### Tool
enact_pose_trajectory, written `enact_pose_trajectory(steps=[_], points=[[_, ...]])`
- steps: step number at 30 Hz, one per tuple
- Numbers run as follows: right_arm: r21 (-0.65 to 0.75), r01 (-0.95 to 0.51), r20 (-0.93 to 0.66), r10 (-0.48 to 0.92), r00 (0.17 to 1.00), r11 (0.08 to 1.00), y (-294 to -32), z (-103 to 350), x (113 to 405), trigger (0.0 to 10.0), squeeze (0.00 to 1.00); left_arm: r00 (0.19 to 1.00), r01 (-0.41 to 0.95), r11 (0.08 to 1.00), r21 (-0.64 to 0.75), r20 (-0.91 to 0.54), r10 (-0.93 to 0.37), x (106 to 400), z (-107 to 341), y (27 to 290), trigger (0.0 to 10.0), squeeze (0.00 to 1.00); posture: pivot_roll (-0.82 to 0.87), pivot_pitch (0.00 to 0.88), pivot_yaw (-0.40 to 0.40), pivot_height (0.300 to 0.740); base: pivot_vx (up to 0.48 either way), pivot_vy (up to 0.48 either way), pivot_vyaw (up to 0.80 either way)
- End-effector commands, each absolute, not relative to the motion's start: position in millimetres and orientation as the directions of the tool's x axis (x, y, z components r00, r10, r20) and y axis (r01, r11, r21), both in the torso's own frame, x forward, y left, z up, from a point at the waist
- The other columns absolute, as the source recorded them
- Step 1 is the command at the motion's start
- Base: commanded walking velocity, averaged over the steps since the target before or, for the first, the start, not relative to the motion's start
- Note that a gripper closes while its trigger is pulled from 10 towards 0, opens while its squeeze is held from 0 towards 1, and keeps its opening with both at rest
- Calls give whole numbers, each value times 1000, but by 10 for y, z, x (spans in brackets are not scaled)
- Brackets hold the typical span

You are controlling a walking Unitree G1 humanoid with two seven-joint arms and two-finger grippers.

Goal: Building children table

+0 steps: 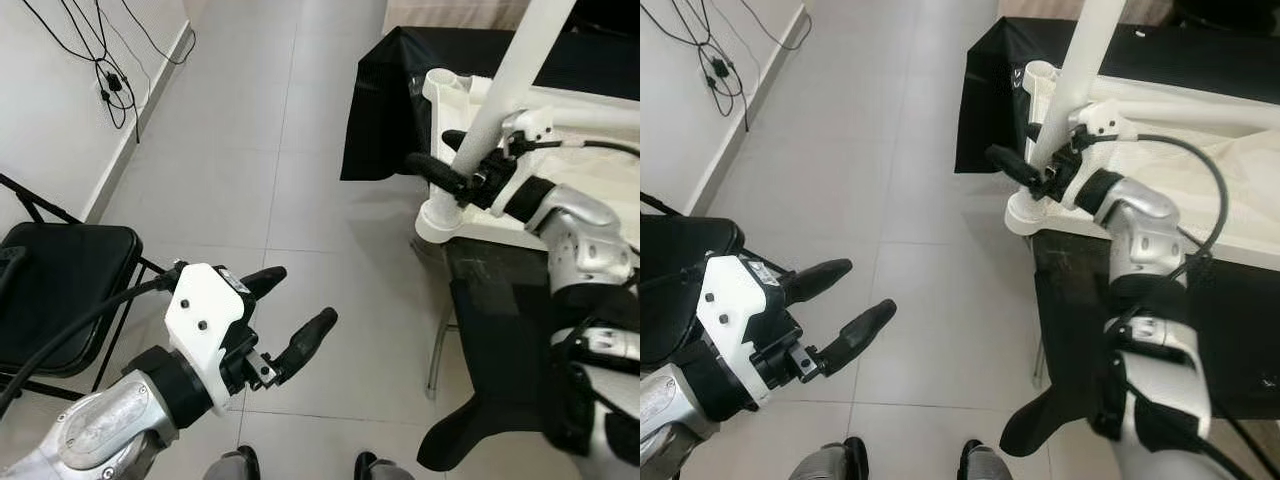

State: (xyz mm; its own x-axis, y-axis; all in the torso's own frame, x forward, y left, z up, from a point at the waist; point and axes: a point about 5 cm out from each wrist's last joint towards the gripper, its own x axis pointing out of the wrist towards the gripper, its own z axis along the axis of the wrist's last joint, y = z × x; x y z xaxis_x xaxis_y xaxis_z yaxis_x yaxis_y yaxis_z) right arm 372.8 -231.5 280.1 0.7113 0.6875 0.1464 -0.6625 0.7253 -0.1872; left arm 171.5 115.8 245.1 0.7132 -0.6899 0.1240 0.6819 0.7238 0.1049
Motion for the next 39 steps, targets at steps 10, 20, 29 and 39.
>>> enact_pose_trajectory(steps=[10, 20, 29, 39], points=[[-233, -709, 115, 743, 660, 666, -2355, 2823, 3724, 0, 0, 695, 702, 703, 114, 104, -711, 1664, 2459, 1152, 10000, 0, 192, 315, -12, 740, 0, 0, 0], [-210, 105, -1, -107, 994, 972, -2326, 2011, 3023, 0, 0, 687, 709, 697, 109, 121, -717, 1698, 2464, 1100, 10000, 0, 126, 295, -13, 740, 0, 0, 0], [-105, 76, 97, -66, 993, 992, -1907, 2150, 3242, 0, 0, 657, 733, 670, 118, 134, -742, 1798, 2466, 1064, 10000, 0, 92, 252, -16, 740, 0, 0, 0], [-95, 138, 133, -125, 983, 986, -1983, 2413, 3297, 10000, 1000, 677, 711, 692, 121, 148, -721, 1782, 2468, 1055, 10000, 0, 119, 246, -40, 740, 0, 0, 0]])
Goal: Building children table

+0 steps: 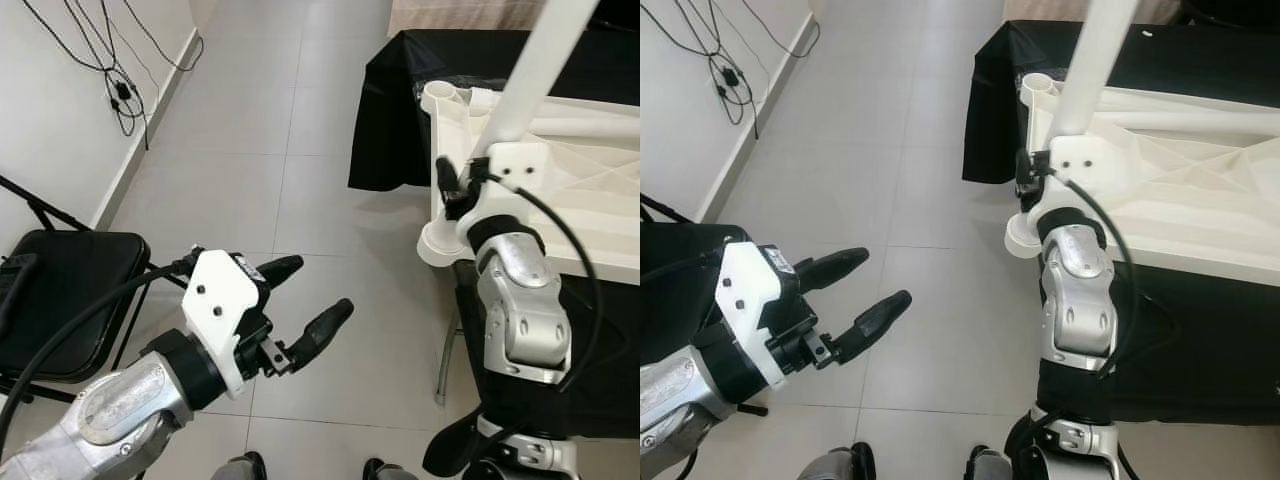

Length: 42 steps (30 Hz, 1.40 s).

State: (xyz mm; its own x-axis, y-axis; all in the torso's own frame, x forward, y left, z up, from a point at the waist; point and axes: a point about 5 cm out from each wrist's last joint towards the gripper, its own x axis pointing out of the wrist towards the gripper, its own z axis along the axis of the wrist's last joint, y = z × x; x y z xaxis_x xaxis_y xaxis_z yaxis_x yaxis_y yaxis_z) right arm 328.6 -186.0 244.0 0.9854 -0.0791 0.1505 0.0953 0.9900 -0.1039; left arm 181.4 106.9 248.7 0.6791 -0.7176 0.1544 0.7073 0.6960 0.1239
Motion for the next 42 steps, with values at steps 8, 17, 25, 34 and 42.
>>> enact_pose_trajectory(steps=[8, 17, 25, 34, 42], points=[[-118, -171, 247, 195, 949, 978, -2064, 2705, 3555, 10000, 0, 684, 704, 698, 127, 143, -716, 1773, 2468, 1084, 10000, 0, 126, 257, -39, 740, 0, 0, 0], [-266, -563, 135, 609, 782, 782, -2036, 2877, 3701, 10000, 0, 683, 712, 693, 116, 115, -721, 1703, 2419, 1077, 10000, 0, 135, 281, -35, 740, 0, 0, 0], [-268, -730, 69, 768, 637, 629, -2025, 2927, 3779, 10000, 0, 696, 701, 704, 111, 110, -710, 1658, 2425, 1101, 10000, 0, 173, 313, -35, 740, 0, 0, 0], [-238, -761, 73, 792, 606, 604, -2057, 2972, 3840, 0, 0, 695, 704, 703, 104, 106, -711, 1649, 2423, 1113, 10000, 0, 176, 326, -27, 740, 0, 0, 0], [-266, -728, 77, 766, 638, 632, -2275, 2965, 3811, 0, 0, 687, 712, 695, 101, 103, -719, 1649, 2430, 1099, 10000, 0, 166, 322, -19, 740, 0, 0, 0]])
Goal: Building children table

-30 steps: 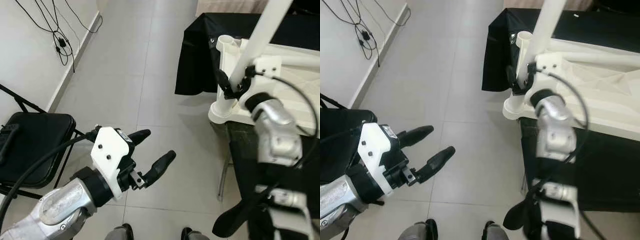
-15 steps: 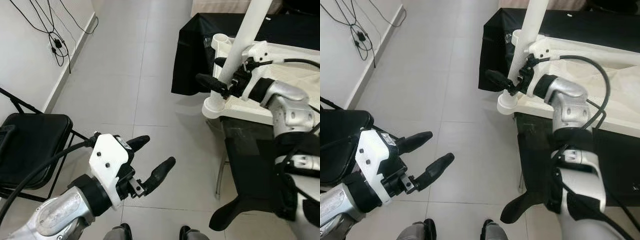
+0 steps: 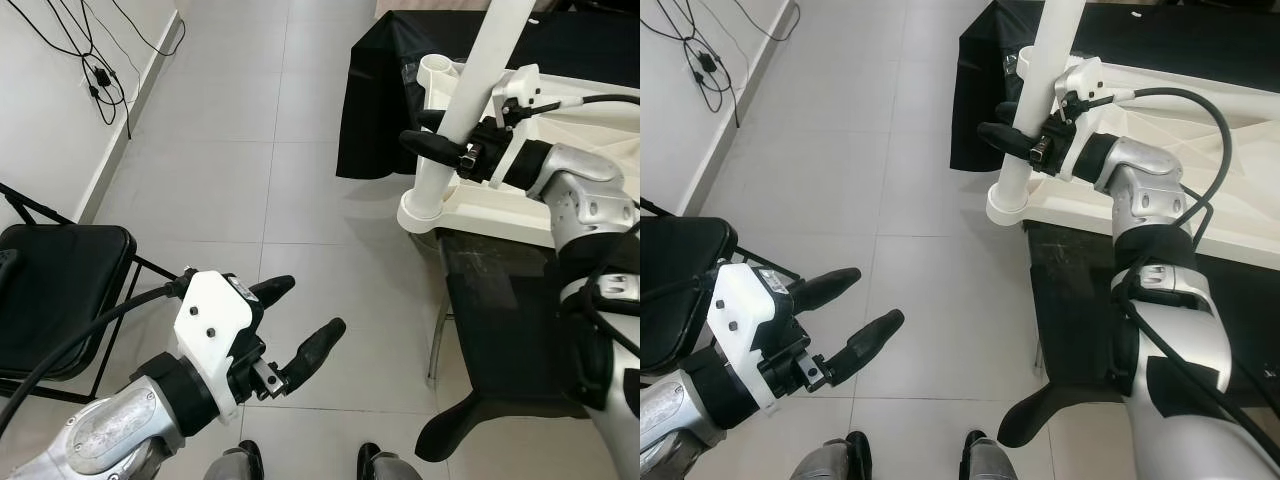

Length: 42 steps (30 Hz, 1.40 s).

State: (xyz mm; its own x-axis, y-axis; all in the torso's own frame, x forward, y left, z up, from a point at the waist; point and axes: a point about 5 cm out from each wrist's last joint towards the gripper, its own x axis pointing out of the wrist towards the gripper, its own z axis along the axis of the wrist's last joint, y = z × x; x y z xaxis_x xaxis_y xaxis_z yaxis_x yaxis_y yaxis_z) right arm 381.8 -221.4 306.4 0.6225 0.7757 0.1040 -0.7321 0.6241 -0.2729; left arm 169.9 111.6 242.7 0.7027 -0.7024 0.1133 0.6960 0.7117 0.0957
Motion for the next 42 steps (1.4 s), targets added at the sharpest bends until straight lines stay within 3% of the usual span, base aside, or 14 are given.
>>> enact_pose_trajectory(steps=[1, 5, 9, 10, 11, 12, 13, 28, 29, 30, 31, 37, 38, 42], points=[[-266, -728, 77, 766, 638, 632, -2275, 2965, 3811, 0, 0, 687, 712, 695, 101, 103, -719, 1649, 2430, 1099, 10000, 0, 166, 322, -19, 740, 0, 0, 0], [-287, -658, 80, 702, 707, 696, -2462, 2915, 3727, 0, 0, 690, 710, 698, 99, 102, -716, 1648, 2424, 1102, 10000, 0, 154, 311, -32, 740, 0, 0, 0], [-207, -455, 93, 480, 872, 866, -2608, 2749, 3604, 0, 0, 694, 706, 702, 94, 105, -712, 1647, 2416, 1094, 10000, 0, 151, 303, -35, 740, 0, 0, 0], [-162, -160, 79, 174, 982, 974, -2663, 2581, 3498, 0, 0, 693, 707, 701, 91, 109, -713, 1648, 2417, 1082, 10000, 0, 148, 302, -30, 740, 0, 0, 0], [-142, 71, 47, -65, 997, 987, -2676, 2378, 3294, 0, 0, 690, 710, 699, 91, 112, -715, 1649, 2421, 1074, 10000, 0, 136, 300, -27, 740, 0, 0, 0], [-142, 71, 47, -65, 997, 987, -2676, 2378, 3294, 0, 0, 690, 710, 699, 91, 112, -715, 1649, 2421, 1074, 10000, 0, 136, 300, -27, 740, 0, 0, 0], [-157, 213, 37, -210, 977, 964, -2677, 2255, 3132, 0, 0, 687, 712, 696, 92, 114, -718, 1664, 2425, 1070, 10000, 0, 127, 293, -22, 740, 0, 0, 0], [-141, 371, 182, -344, 921, 918, -2596, 2554, 3313, 0, 0, 688, 704, 701, 113, 137, -712, 1748, 2443, 1068, 10000, 0, 122, 247, -36, 740, 0, 0, 0], [-147, 411, 185, -383, 905, 900, -2645, 2593, 3300, 4941, 0, 690, 702, 703, 115, 138, -711, 1747, 2444, 1068, 10000, 0, 126, 244, -42, 740, 0, 0, 0], [-147, 411, 185, -383, 905, 900, -2645, 2593, 3300, 4941, 0, 690, 702, 703, 115, 138, -711, 1747, 2444, 1068, 10000, 0, 126, 244, -42, 740, 0, 0, 0], [-160, 443, 182, -415, 892, 882, -2697, 2614, 3281, 9686, 0, 692, 699, 706, 116, 140, -708, 1746, 2446, 1071, 10000, 0, 127, 243, -43, 740, 0, 0, 0], [-209, 544, 192, -511, 838, 813, -2939, 2652, 3185, 10000, 0, 695, 696, 709, 116, 142, -705, 1756, 2444, 1079, 10000, 0, 113, 242, -40, 740, 0, 0, 0], [-222, 567, 199, -532, 823, 793, -3001, 2666, 3157, 10000, 1000, 692, 698, 707, 116, 142, -707, 1761, 2443, 1073, 10000, 0, 108, 241, -39, 740, 0, 0, 0], [-231, 605, 212, -567, 796, 762, -3089, 2694, 3117, 10000, 1000, 687, 703, 702, 115, 146, -712, 1772, 2443, 1058, 10000, 0, 102, 239, -36, 740, 0, 0, 0]])
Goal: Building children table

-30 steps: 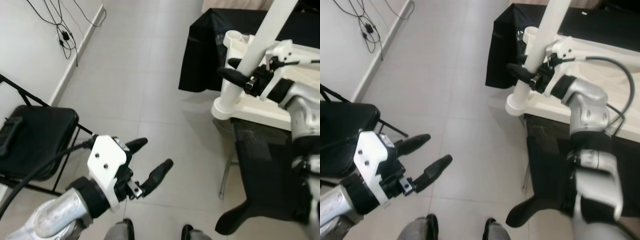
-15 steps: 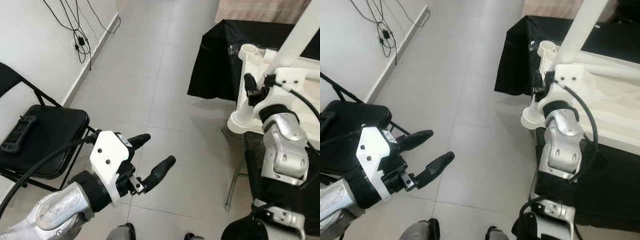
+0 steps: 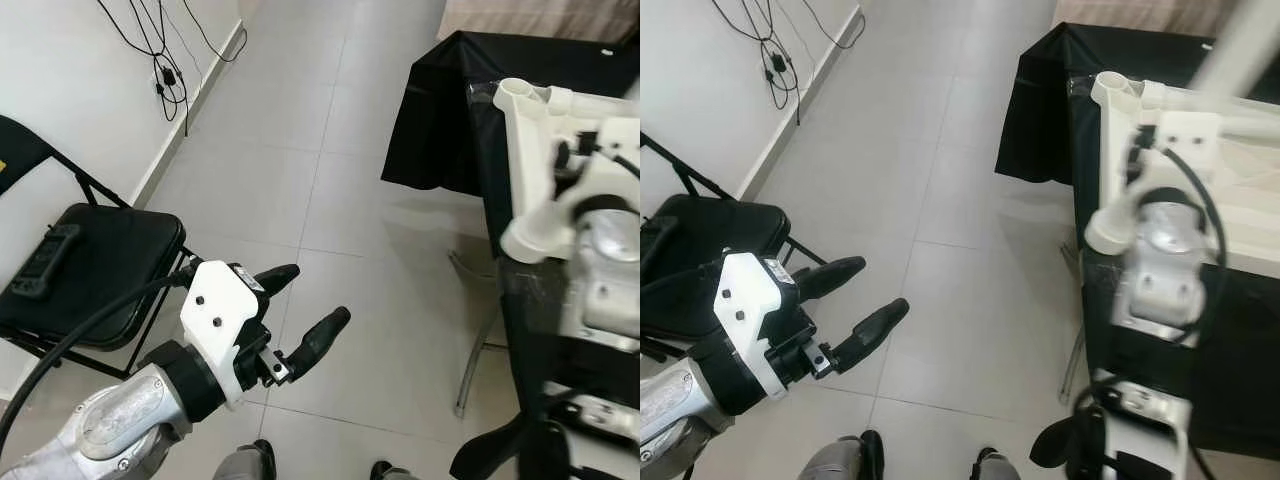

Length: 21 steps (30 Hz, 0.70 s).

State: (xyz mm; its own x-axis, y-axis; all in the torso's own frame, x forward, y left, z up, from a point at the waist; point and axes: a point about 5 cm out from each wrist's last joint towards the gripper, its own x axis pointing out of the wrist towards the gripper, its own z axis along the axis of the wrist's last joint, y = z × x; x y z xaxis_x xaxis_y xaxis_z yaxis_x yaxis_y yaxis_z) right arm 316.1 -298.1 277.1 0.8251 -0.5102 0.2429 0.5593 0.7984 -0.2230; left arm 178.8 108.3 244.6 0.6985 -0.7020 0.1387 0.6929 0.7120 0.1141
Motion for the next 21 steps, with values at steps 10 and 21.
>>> enact_pose_trajectory(steps=[10, 21], points=[[-237, 623, 215, -585, 782, 745, -3103, 2717, 3088, 10000, 702, 684, 704, 701, 116, 154, -713, 1793, 2444, 1044, 10000, 0, 96, 234, -41, 740, 0, 0, 0], [-185, 489, 205, -453, 868, 852, -2775, 2524, 2875, 10000, 690, 693, 698, 709, 100, 152, -704, 1842, 2395, 1080, 10000, 0, 59, 224, -35, 740, 0, 0, 0]])
